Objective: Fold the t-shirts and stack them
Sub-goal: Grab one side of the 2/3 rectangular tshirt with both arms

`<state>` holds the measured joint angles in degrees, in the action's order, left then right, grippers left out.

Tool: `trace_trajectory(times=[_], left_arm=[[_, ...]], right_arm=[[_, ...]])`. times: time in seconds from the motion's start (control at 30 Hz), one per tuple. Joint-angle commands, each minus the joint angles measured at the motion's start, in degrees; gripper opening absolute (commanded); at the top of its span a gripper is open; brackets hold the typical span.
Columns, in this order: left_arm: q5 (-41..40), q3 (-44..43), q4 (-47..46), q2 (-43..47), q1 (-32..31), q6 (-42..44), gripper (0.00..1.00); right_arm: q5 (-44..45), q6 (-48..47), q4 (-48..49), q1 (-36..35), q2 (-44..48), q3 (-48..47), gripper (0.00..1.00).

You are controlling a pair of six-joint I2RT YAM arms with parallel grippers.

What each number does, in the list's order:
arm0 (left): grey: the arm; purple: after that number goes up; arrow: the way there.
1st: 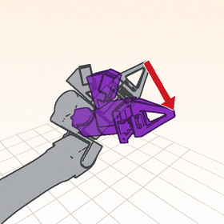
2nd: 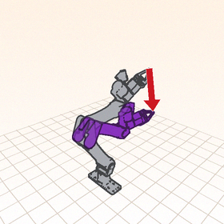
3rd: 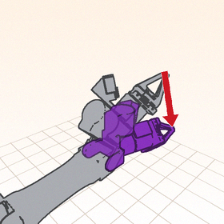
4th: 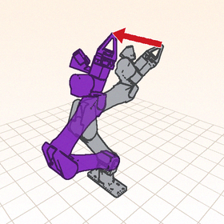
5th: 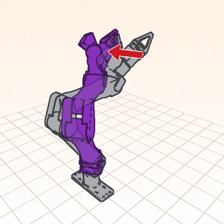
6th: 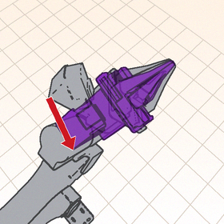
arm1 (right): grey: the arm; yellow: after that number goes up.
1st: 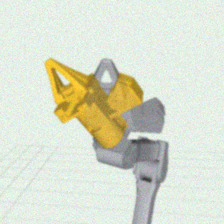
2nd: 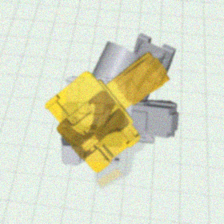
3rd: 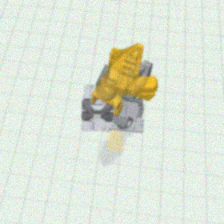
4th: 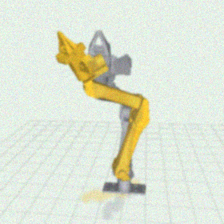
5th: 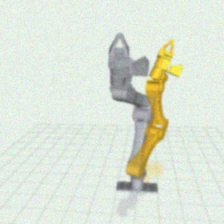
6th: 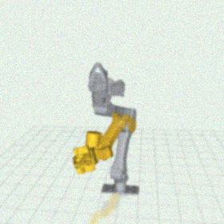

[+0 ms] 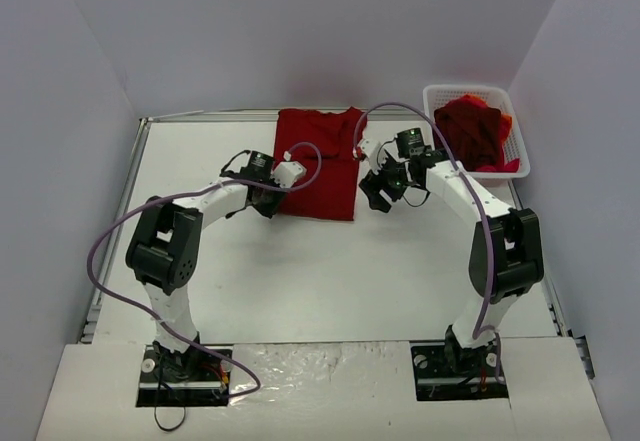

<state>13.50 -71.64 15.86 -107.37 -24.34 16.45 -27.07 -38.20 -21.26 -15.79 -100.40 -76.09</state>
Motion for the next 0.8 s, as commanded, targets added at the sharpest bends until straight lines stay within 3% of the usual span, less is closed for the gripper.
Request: trace_trajectory(times=[0.0,0.2,0.5,0.77], left_arm=[[9.52,-2.8,3.91,2.87,2.27,-4.84,0.02],[14.44,-2.37,4.36,3.05,2.37,-5.2,0.02],[14.37,-3.51,6.03,2.43,2.28,-4.41,0.02],[13.14,-2.81,6.38,1.99,2.28,-3.88,0.02]], right_arm=[[-4.31,-2.32,-0.37,-0.29,4.07,1.82,0.68],[-3.87,-3.02,0.25,-3.01,1.97,2.88,0.66],[4.12,-5.05,3.76,-13.02,-0.76,4.38,0.64],[6.33,-6.89,5.87,-12.77,-5.15,5.69,0.57]])
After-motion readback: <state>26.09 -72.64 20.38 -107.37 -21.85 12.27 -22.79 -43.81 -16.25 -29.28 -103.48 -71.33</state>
